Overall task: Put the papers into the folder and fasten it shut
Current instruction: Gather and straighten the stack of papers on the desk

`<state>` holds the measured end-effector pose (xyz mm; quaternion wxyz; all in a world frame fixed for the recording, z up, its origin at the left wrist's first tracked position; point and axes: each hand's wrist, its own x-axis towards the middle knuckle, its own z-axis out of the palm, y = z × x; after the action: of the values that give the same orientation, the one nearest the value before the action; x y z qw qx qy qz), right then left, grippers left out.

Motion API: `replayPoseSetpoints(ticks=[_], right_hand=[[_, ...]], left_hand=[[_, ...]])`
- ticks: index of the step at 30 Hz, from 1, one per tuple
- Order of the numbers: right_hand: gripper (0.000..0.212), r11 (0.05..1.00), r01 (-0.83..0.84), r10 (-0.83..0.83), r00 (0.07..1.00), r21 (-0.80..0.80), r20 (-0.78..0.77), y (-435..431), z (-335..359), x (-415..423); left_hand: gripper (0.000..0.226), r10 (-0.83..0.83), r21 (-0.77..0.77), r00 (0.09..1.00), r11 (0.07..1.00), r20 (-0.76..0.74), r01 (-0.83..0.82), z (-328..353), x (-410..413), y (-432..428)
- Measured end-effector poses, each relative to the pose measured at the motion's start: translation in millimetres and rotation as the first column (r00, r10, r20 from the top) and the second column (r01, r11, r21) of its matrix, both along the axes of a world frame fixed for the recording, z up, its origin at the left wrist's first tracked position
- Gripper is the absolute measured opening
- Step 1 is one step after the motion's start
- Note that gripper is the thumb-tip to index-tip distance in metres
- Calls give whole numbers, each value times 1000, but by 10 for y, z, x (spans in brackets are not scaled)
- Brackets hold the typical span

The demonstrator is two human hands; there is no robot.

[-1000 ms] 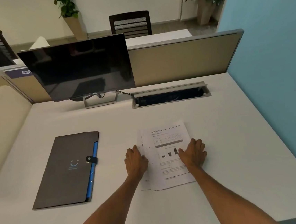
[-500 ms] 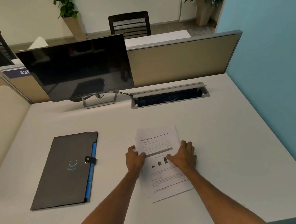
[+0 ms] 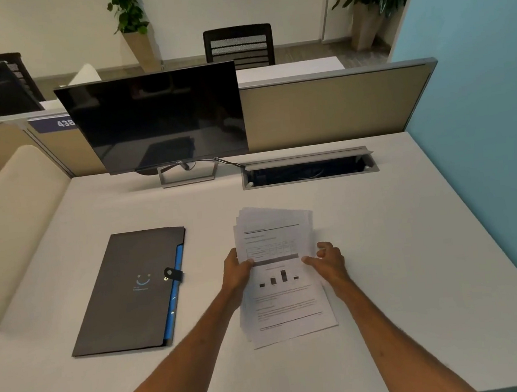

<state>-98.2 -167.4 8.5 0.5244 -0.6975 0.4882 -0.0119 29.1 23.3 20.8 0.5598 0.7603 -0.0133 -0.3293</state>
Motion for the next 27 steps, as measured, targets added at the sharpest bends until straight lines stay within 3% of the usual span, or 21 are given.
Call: replayPoseSetpoints(ticks=[3,5,7,17,22,24,27], right_hand=[[53,955,-3,-44,987,295,152,-9,59,50],[42,933,-63,-22,973,355,230,31,93,102],[36,946,-61,-36,956,319,290,108,143,185],[16,1000,-15,26,815,-23,578,463,476,456],[11,995,64,7,736,-79,676,515,555,441],[15,996,65,-6,736,-61,677,544,486,393],[37,997,78,-56,775,-7,630,612,328,313]], left_hand=[[36,-11,-86,999,996,40,14,129,121,112],[42,-9,-127,998,992,68,17,225,181,166],[49,1,-165,995,986,101,16,311,207,217],[31,97,-277,935,961,342,1,393,336,227],[63,133,-312,886,950,444,14,596,253,244],[62,130,-299,878,954,461,15,544,205,274],[40,115,-265,880,964,461,13,393,132,319]])
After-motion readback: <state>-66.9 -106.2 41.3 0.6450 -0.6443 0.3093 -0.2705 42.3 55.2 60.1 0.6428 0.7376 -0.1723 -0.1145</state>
